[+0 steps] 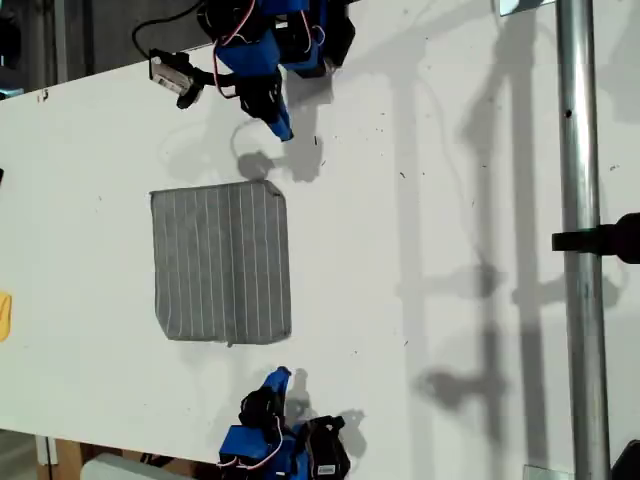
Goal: Grasp corners of a towel and fold twice.
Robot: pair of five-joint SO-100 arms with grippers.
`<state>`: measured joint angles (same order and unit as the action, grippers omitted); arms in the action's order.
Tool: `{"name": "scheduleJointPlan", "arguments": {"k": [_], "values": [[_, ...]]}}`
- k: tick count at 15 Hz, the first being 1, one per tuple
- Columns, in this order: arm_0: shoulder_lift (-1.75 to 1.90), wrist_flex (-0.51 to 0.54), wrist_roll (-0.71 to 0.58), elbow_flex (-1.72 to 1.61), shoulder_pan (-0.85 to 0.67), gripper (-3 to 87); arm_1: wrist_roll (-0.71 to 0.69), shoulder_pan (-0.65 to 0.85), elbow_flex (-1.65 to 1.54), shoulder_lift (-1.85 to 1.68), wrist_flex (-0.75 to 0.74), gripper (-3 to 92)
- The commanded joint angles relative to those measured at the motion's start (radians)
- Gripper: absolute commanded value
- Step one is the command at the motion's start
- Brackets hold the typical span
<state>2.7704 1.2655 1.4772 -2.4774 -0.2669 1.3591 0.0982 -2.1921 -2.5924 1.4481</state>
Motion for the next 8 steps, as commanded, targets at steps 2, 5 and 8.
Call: {"name": "scheduleJointPlan", "arguments": {"k": [2, 5, 8], "values": [[-0.179, 0.014, -0.063, 0.225, -0.025, -3.0, -0.14, 0.067, 0.362, 0.272, 0.078, -0.3], [-0.308, 0.075, -0.167, 0.4, -0.112, -3.0, -0.27, 0.144, 0.632, 0.499, 0.149, -0.3], [-0.394, 0.129, -0.264, 0.532, -0.186, -3.0, -0.403, 0.218, 0.824, 0.683, 0.163, -0.3]]}}
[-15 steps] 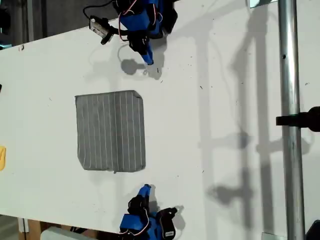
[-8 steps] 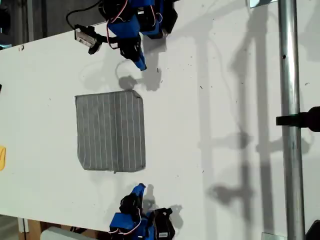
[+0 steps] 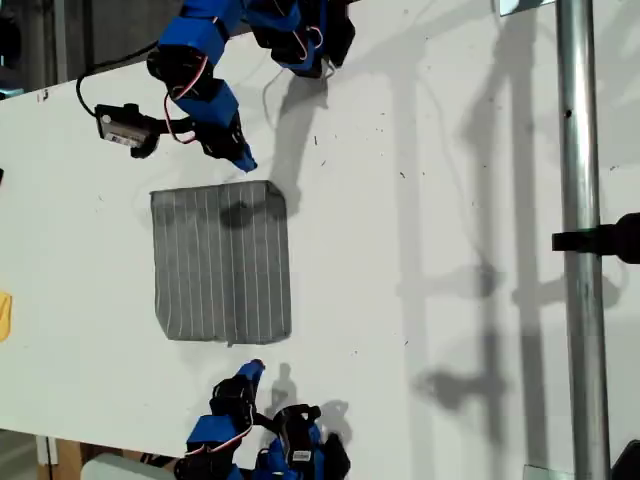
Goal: Grasp corners of a towel and fold twice.
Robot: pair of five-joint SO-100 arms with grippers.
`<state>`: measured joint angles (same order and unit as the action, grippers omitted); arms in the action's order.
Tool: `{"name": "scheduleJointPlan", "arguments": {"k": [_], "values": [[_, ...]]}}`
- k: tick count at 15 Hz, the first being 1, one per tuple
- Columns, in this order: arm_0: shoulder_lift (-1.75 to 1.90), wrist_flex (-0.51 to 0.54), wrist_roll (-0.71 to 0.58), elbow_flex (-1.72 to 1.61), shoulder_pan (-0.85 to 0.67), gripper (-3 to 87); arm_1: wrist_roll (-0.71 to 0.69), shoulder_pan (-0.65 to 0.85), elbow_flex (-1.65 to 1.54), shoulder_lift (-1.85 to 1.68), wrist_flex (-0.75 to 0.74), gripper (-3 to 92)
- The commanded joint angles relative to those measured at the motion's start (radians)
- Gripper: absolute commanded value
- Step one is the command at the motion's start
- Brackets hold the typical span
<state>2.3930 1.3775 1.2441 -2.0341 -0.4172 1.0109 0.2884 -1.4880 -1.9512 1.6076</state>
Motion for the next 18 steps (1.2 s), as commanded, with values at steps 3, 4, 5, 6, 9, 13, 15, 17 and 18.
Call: {"name": "scheduleJointPlan", "arguments": {"k": [3, 4, 5, 6, 9, 13, 15, 17, 18], "values": [[-0.06, 0.048, -0.112, 0.135, -0.106, -3.0, -0.158, 0.087, 0.229, 0.172, -0.011, -0.3], [-0.069, 0.048, -0.144, 0.132, -0.133, -3.0, -0.199, 0.107, 0.264, 0.207, 0.002, -0.3], [-0.078, 0.048, -0.192, 0.137, -0.16, -3.0, -0.241, 0.121, 0.282, 0.229, -0.003, -0.3], [-0.095, 0.052, -0.225, 0.146, -0.181, -3.0, -0.281, 0.135, 0.295, 0.244, -0.011, -0.3], [-0.167, 0.058, -0.301, 0.21, -0.196, -2.9, -0.407, 0.161, 0.327, 0.284, -0.011, 1.4], [-0.285, 0.11, -0.359, 0.316, -0.178, 2.3, -0.54, 0.178, 0.35, 0.345, 0.014, 17.9], [-0.298, 0.118, -0.353, 0.322, -0.176, 4.9, -0.592, 0.189, 0.348, 0.382, 0.02, 28.2], [-0.295, 0.121, -0.348, 0.325, -0.173, 4.0, -0.655, 0.196, 0.322, 0.408, -0.009, 33.7], [-0.295, 0.121, -0.347, 0.325, -0.169, 3.7, -0.681, 0.199, 0.302, 0.42, -0.032, 35.0]]}}
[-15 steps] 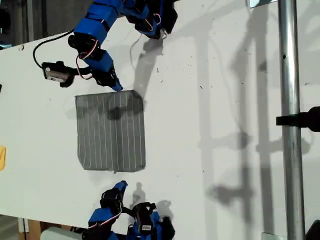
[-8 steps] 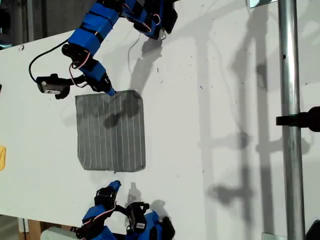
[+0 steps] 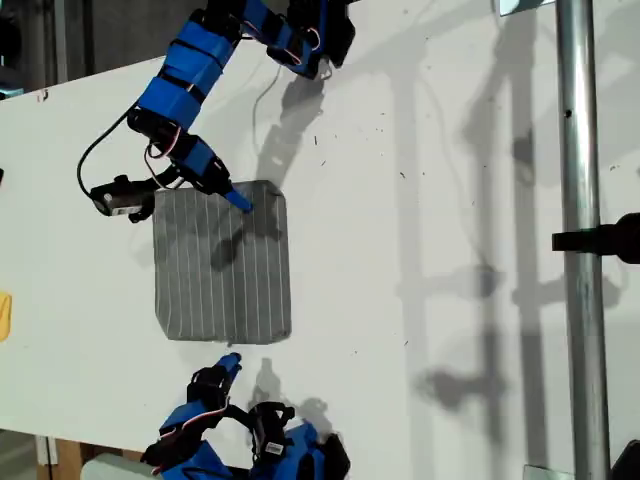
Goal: Grasp corners of a towel and fold twice.
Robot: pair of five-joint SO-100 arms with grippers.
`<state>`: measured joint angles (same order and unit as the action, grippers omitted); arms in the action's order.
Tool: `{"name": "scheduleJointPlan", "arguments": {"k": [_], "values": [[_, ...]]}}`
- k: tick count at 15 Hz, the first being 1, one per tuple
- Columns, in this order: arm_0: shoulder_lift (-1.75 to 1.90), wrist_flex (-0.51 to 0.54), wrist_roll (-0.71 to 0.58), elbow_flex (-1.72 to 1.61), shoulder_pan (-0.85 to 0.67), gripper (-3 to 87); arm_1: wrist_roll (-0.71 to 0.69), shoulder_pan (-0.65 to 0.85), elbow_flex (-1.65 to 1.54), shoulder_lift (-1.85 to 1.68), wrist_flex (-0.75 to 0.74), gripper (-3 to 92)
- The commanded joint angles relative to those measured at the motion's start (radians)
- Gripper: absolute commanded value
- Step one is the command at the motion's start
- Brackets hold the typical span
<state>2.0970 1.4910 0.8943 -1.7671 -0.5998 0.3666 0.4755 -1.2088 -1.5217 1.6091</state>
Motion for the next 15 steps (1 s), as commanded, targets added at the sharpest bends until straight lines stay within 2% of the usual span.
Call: {"name": "scheduleJointPlan", "arguments": {"k": [1, 2, 4, 8, 15], "values": [[0.003, 0.009, 0.008, 0.057, 0.015, 3.7, -0.063, 0.015, 0.003, 0.011, -0.054, 36.0], [0.003, 0.011, 0.009, 0.057, 0.02, 3.5, -0.087, 0.02, -0.026, 0.032, -0.074, 41.0], [0.003, 0.011, 0.017, 0.054, 0.031, 3.2, -0.114, 0.025, -0.123, 0.067, -0.16, 38.0], [0.008, 0.011, 0.026, 0.038, 0.046, 2.4, -0.143, 0.066, -0.318, 0.114, -0.342, 38.3], [0.046, -0.003, 0.048, -0.017, 0.049, 1.8, -0.179, 0.098, -0.322, 0.362, -0.445, 35.3]]}}
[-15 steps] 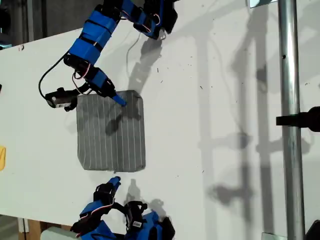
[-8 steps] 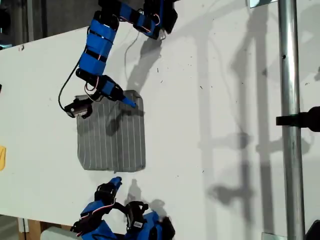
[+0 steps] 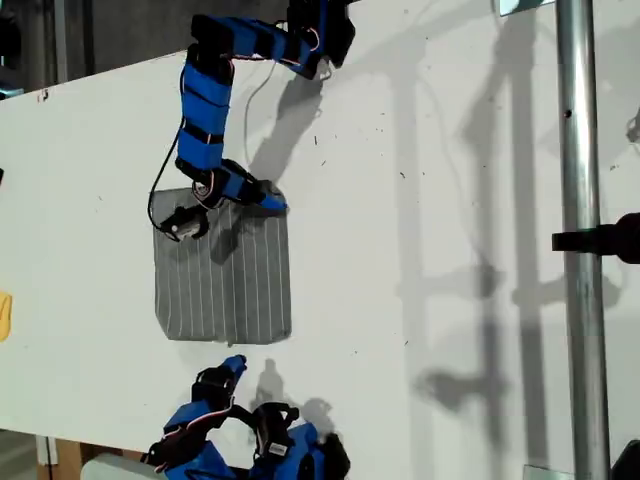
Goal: Grasp corners of a towel and fold twice.
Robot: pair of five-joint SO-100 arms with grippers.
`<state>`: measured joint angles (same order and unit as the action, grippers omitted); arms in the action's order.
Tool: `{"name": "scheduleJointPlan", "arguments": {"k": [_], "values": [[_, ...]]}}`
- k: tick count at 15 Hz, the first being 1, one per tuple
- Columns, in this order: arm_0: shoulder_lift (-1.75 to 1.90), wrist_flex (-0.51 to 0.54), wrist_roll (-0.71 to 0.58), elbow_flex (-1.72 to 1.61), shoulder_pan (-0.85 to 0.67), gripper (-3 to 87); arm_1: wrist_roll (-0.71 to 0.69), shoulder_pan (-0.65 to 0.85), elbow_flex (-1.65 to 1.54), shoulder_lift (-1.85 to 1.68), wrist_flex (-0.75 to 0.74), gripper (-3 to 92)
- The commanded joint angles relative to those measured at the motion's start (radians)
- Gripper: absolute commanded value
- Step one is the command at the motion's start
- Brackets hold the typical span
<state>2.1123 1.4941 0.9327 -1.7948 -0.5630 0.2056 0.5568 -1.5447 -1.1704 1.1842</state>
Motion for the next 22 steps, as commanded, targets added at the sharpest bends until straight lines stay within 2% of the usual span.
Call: {"name": "scheduleJointPlan", "arguments": {"k": [1, 2, 3, 4, 5, 8, 11, 13, 15, 22], "values": [[0.031, -0.008, 0.012, 0.002, 0.009, 1.8, -0.02, 0.026, 0.025, 0.029, -0.014, 34.1], [0.031, -0.018, 0.012, -0.008, 0.008, 1.6, -0.026, 0.029, 0.029, 0.031, -0.014, 31.0], [0.025, -0.028, 0.014, -0.012, 0.008, 1.6, -0.031, 0.032, 0.044, 0.044, -0.002, 19.7], [0.015, -0.031, 0.015, -0.012, 0.008, 1.9, -0.025, 0.026, 0.049, 0.049, 0.0, 4.2], [0.009, -0.034, 0.015, -0.008, 0.008, 2.2, -0.023, 0.02, 0.049, 0.049, 0.0, -0.2], [-0.084, -0.031, 0.008, 0.031, 0.018, 1.7, -0.023, 0.005, 0.063, 0.052, -0.005, -0.2], [-0.279, -0.092, 0.021, 0.057, 0.067, 18.3, -0.02, 0.008, 0.069, 0.057, -0.005, -0.2], [-0.41, -0.084, 0.032, 0.149, 0.13, 31.4, -0.02, 0.006, 0.069, 0.057, -0.005, -0.2], [-0.479, -0.064, 0.005, 0.221, 0.158, 37.2, -0.02, 0.005, 0.069, 0.057, -0.003, -0.2], [-0.683, -0.158, -0.04, 0.167, 0.015, 36.6, -0.018, -0.003, 0.067, 0.057, -0.003, -0.2]]}}
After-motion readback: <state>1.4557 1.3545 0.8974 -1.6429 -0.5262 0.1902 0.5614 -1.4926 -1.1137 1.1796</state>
